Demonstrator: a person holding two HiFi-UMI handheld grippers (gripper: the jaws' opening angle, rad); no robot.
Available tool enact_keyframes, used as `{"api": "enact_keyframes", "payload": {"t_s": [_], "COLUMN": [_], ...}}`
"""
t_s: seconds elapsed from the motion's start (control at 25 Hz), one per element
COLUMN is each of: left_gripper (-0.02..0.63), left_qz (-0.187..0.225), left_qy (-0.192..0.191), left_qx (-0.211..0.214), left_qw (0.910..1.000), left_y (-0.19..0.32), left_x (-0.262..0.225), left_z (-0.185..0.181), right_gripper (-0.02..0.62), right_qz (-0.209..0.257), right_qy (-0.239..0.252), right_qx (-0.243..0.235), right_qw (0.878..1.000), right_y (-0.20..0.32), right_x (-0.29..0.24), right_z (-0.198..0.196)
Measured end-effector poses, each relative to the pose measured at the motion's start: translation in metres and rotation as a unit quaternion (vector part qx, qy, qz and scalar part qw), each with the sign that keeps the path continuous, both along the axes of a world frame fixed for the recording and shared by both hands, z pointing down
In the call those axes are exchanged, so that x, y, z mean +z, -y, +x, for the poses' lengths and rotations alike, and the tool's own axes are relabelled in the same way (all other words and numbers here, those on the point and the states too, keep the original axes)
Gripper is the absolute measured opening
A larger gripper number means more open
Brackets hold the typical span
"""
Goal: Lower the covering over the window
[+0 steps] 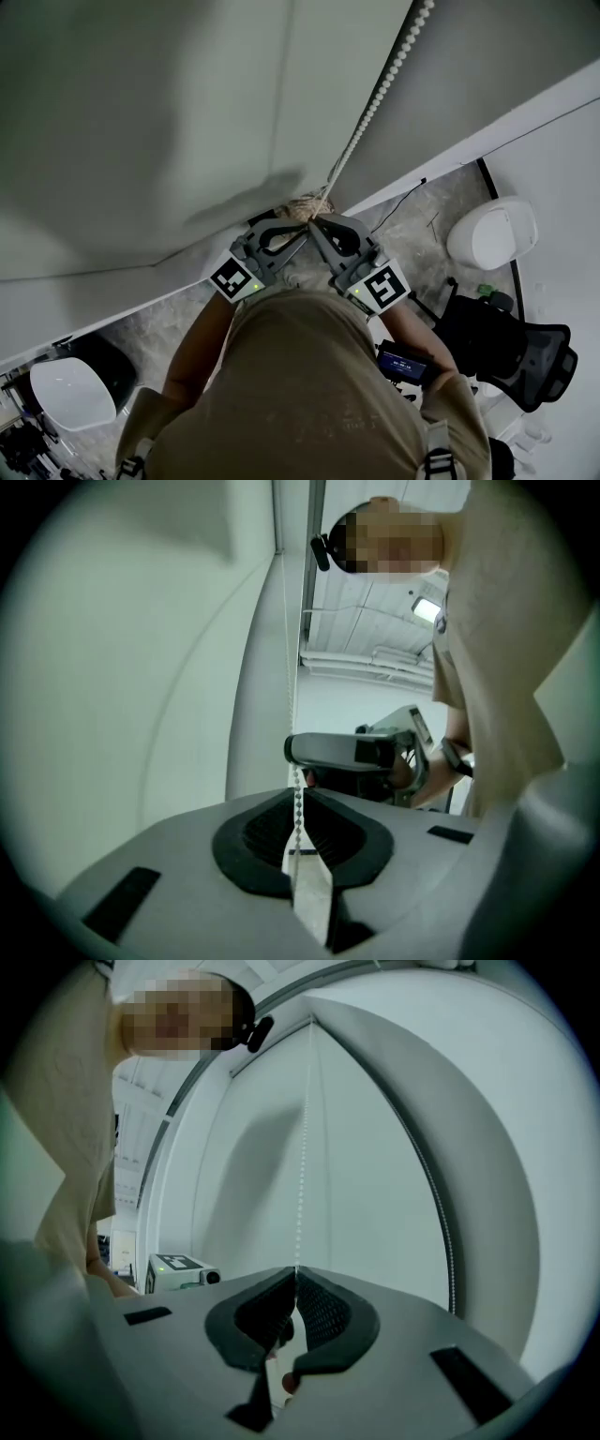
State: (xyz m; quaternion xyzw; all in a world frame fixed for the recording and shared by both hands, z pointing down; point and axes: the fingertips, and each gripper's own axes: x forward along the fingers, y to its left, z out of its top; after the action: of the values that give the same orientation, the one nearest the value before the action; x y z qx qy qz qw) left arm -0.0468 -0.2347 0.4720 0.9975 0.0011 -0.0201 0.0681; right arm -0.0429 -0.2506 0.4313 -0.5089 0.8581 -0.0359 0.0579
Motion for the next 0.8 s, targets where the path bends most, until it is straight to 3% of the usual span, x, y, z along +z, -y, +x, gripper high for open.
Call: {"api": "enact_keyframes", "payload": {"t_s": [0.04,0.08,0.12,0.2,0.32,0.36,0.4,0.52,0.56,0.6,0.68,0.8], "left_gripper": [0.047,0.122,0.138,0.138,0.134,0.090,0.020,0.017,0.017,0.016,0.015,0.015], "left_qz": [-0.010,-0.014,-0.010,0.013,0.065,0.078,0.081,0.062,0.062,0.064,0.074,0.077], "left_qy": [-0.014,-0.027,-0.037,-0.034,0.004,0.015,0.018,0.012,0.017,0.024,0.042,0.054], "left_qx": [0.009,0.015,0.018,0.021,0.028,0.018,0.002,-0.034,-0.038,-0.035,-0.017,0.008], "left_qw": [0.9998,0.9994,0.9991,0.9991,0.9975,0.9967,0.9966,0.9974,0.9972,0.9971,0.9963,0.9955], "left_y": [0.001,0.003,0.005,0.007,0.005,0.005,0.006,0.014,0.019,0.023,0.021,-0.003], "left_x": [-0.005,-0.012,-0.020,-0.036,-0.047,-0.047,-0.047,-0.041,-0.033,-0.023,0.002,0.028], "left_z": [-0.007,-0.013,-0.017,-0.012,0.009,0.015,0.019,0.015,0.012,0.009,0.009,0.015], "right_gripper": [0.017,0.015,0.015,0.015,0.017,0.015,0.015,0.017,0.071,0.166,0.173,0.122], "right_qz": [-0.007,-0.024,-0.049,-0.086,-0.102,-0.105,-0.101,-0.044,-0.027,-0.013,0.012,0.029], "right_qy": [0.003,-0.003,-0.014,-0.021,-0.031,-0.039,-0.040,-0.019,-0.005,0.013,0.033,-0.002], "right_qx": [-0.001,-0.005,-0.012,-0.021,-0.025,-0.028,-0.028,-0.018,-0.013,-0.006,0.008,0.007], "right_qw": [1.000,1.000,0.999,0.996,0.994,0.993,0.994,0.999,1.000,1.000,0.999,1.000], "right_y": [-0.001,-0.004,-0.008,-0.014,-0.012,-0.012,-0.013,-0.015,-0.017,-0.017,-0.016,-0.014], "right_x": [0.009,0.024,0.044,0.070,0.071,0.072,0.071,0.053,0.045,0.036,0.015,0.002], "right_z": [0.001,0.000,-0.001,-0.002,-0.005,-0.006,-0.007,-0.006,-0.001,0.005,0.016,0.013]}}
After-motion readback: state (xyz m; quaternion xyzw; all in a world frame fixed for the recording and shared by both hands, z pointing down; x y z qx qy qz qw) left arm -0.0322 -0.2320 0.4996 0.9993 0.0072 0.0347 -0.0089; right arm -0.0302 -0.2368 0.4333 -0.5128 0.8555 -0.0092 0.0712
